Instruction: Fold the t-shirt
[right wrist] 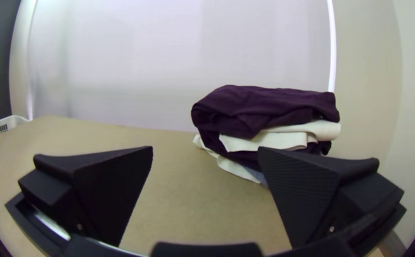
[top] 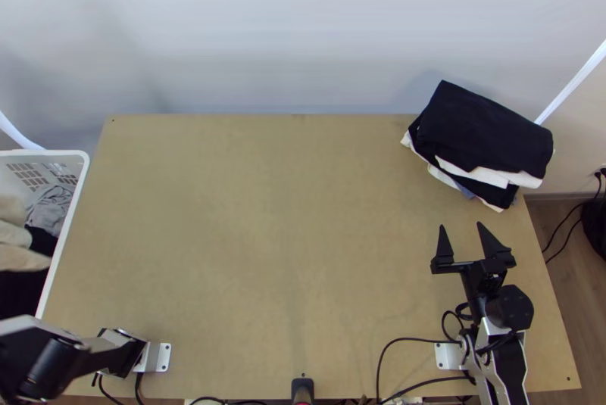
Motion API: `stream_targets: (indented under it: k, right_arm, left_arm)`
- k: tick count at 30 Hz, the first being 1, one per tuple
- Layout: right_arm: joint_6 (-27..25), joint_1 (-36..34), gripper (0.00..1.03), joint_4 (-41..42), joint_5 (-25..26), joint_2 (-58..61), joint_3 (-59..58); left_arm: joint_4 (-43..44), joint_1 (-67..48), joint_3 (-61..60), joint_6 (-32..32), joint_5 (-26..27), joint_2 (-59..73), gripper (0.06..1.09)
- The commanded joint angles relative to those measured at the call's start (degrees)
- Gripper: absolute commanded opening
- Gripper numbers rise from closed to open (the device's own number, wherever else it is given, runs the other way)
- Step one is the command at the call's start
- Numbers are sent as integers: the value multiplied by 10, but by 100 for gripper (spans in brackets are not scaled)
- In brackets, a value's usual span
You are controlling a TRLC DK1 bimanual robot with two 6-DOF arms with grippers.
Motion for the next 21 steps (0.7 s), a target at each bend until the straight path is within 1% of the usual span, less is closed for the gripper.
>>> stream_targets:
  k: [1, 3, 6, 7, 9, 13, 16, 21]
  right_arm:
    - [-6, -2, 99, -11, 6, -1, -3]
    - [-6, -3, 99, -11, 7, -1, -3]
    - [-6, -2, 99, -11, 6, -1, -3]
    - [-6, -2, 99, -11, 6, -1, -3]
    - [-6, -2, 99, -11, 7, -1, -3]
    - [-6, -2, 99, -11, 6, -1, -3]
    - [-6, -2, 99, -11, 7, -1, -3]
    - [-6, -2, 99, -11, 7, -1, -3]
  left_arm:
    - [43, -12, 4, -23, -1, -30, 10]
    - [77, -33, -32, -13, -34, -28, 10]
    - [99, -98, -99, 55, -126, 24, 10]
    - [95, -100, -113, 65, -139, 53, 10]
    - [57, -95, -110, 66, -143, 112, 9]
    - [-65, -66, -25, 56, -141, 200, 9]
    - [-95, -60, 16, 47, -132, 203, 9]
    - [-171, -75, 87, 17, -92, 158, 9]
